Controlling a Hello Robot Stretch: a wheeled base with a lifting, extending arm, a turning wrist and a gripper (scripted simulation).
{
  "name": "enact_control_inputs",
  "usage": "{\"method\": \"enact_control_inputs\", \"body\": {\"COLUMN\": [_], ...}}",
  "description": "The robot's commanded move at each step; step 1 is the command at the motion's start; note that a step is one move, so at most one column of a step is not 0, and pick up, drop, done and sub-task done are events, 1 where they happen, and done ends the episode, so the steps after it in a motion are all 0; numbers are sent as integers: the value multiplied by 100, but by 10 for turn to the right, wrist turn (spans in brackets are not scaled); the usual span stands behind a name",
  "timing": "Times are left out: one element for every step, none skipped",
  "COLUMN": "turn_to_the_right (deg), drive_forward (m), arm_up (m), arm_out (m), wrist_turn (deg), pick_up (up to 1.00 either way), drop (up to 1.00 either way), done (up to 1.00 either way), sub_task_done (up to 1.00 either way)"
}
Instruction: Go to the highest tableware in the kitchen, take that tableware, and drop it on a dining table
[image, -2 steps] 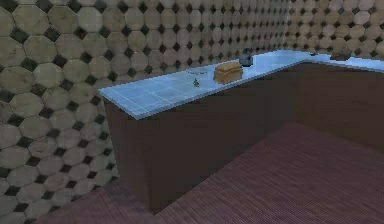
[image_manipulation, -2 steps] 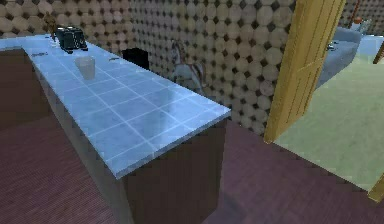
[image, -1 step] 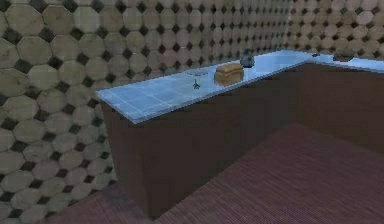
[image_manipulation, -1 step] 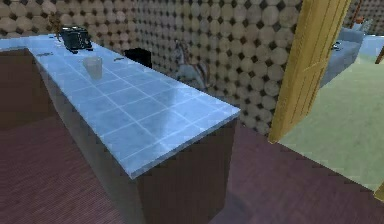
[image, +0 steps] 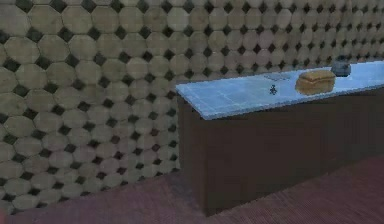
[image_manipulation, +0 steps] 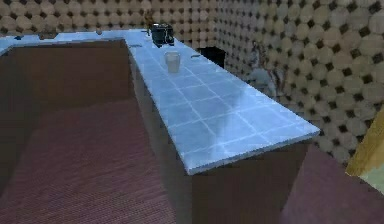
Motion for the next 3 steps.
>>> {"method": "enact_control_inputs", "body": {"turn_to_the_right": [0,450,210], "drive_forward": [45,0,0], "arm_up": [0,0,0], "arm_out": [0,0,0], "wrist_turn": [0,0,0], "pick_up": [0,0,0], "drop": [0,0,0], "done": [0,0,0], "sub_task_done": [0,0,0]}}
